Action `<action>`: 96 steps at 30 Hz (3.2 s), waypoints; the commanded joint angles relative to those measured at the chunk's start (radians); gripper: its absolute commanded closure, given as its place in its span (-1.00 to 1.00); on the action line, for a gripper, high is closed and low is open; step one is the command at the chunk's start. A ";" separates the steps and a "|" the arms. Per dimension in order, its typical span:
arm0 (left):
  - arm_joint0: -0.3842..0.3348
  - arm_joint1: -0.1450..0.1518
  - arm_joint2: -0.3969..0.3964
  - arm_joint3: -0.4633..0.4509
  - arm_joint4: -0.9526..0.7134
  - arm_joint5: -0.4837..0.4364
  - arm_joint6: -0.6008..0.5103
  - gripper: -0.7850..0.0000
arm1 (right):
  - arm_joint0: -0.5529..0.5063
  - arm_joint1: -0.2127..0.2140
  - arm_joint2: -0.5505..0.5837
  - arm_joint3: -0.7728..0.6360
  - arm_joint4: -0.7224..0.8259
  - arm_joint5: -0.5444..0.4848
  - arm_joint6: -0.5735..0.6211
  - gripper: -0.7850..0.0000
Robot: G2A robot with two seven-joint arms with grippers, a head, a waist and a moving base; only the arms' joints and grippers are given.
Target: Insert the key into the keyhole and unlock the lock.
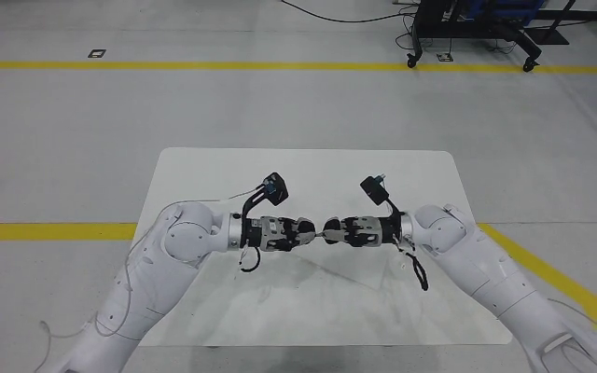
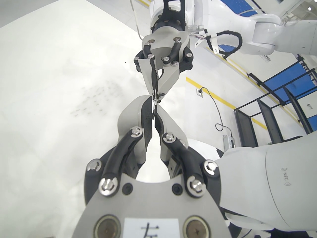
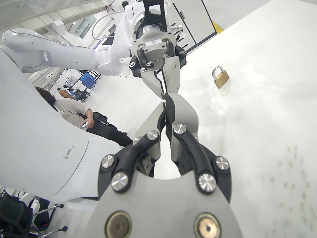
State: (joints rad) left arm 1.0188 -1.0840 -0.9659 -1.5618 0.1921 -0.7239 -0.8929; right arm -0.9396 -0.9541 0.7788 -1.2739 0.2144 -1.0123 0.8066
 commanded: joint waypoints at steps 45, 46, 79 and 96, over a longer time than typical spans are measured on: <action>0.401 0.079 -0.222 -0.577 0.904 0.734 -0.345 -1.00 | -0.047 0.031 0.126 0.025 -0.015 0.000 -0.014 1.00; 0.385 0.075 -0.207 -0.552 0.910 0.760 -0.340 -1.00 | -0.047 0.031 0.126 0.025 -0.015 0.000 -0.014 1.00; 0.106 -0.015 -0.034 -0.123 0.881 0.932 -0.282 0.17 | -0.047 0.031 0.126 0.025 -0.015 0.000 -0.014 1.00; 0.146 -0.021 -0.042 -0.191 0.909 0.930 -0.338 0.35 | -0.047 0.031 0.126 0.025 -0.015 0.000 -0.014 1.00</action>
State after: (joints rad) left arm 1.1630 -1.1046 -1.0071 -1.7520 1.1000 0.2065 -1.2304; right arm -0.9862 -0.9226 0.9049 -1.2490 0.1996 -1.0123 0.7923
